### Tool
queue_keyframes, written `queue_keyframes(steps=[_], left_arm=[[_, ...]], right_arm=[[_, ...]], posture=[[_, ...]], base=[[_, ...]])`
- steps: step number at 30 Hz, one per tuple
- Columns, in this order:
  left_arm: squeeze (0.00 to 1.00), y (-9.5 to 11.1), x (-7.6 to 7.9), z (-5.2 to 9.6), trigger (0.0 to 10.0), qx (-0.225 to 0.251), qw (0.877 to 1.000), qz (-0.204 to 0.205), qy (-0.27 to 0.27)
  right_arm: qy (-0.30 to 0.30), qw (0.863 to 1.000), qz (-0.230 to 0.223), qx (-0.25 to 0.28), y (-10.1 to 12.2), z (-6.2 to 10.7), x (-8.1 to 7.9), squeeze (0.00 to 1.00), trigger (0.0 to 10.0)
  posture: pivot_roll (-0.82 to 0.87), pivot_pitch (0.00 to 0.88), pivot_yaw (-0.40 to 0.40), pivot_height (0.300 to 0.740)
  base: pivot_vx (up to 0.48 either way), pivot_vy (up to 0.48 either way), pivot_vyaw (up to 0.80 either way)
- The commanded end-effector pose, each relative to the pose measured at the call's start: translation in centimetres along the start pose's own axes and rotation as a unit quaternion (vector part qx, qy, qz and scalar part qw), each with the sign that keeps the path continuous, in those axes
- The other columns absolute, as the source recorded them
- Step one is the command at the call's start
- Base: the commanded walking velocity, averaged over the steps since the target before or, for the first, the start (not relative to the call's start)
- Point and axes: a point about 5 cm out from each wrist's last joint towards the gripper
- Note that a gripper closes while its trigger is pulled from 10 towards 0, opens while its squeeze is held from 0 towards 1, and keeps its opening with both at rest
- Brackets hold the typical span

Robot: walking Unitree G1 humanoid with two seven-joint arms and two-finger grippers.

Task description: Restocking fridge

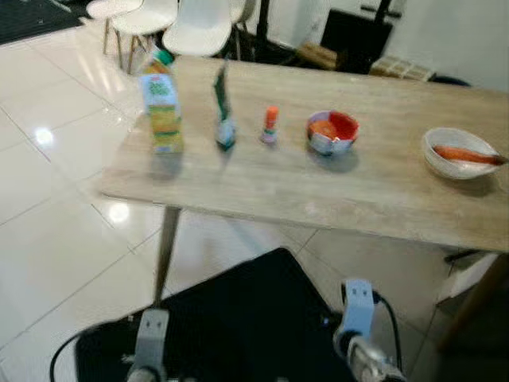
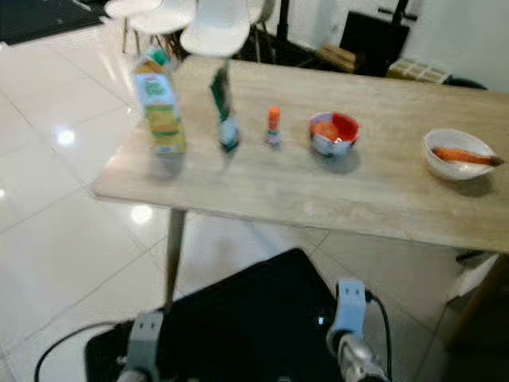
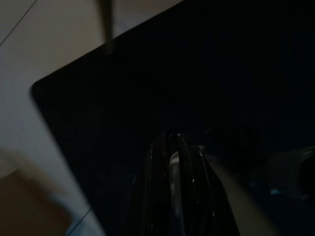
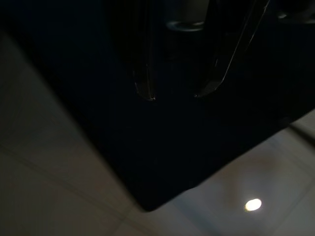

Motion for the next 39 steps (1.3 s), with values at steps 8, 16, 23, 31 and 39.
queue_keyframes(steps=[8,16,23,31,39], left_arm=[[0.00,-0.9,-0.8,0.3,10.0,-0.014,1.000,0.005,0.016],[0.00,-0.5,-1.5,0.3,10.0,-0.007,1.000,0.001,0.014],[0.00,1.5,-0.8,0.3,10.0,0.058,0.996,-0.026,-0.070],[0.00,4.5,0.0,1.3,10.0,0.158,0.963,-0.071,-0.205],[0.00,9.8,3.8,4.2,10.0,0.298,0.891,-0.118,-0.321]], right_arm=[[0.004,1.000,-0.003,-0.014,-0.7,0.2,-0.4,0.00,10.0],[0.007,1.000,0.000,-0.012,-0.7,0.1,-0.5,0.00,10.0],[0.091,0.993,0.020,0.068,2.1,-0.2,-0.6,0.00,10.0],[0.414,0.894,0.014,0.171,7.0,1.4,-1.8,0.00,10.0],[0.617,0.736,-0.018,0.278,15.8,6.8,-1.9,0.00,10.0]], posture=[[-0.07,0.108,-0.067,0.740],[-0.07,0.109,-0.070,0.740],[-0.07,0.112,-0.074,0.740],[-0.08,0.114,-0.080,0.740],[-0.08,0.111,-0.086,0.740]], base=[[0.000,-0.084,0.00],[0.000,0.000,0.00],[0.000,0.000,0.00],[0.000,0.000,0.00],[0.000,0.000,0.00]])
Point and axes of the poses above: a point about 5 cm out from each wrist's last joint towards the gripper, its own z axis pointing back from the gripper into the wrist, its own y axis along the axis of the wrist's last joint, x = y × z, and after that the axes turned 15 degrees about z, right-handed
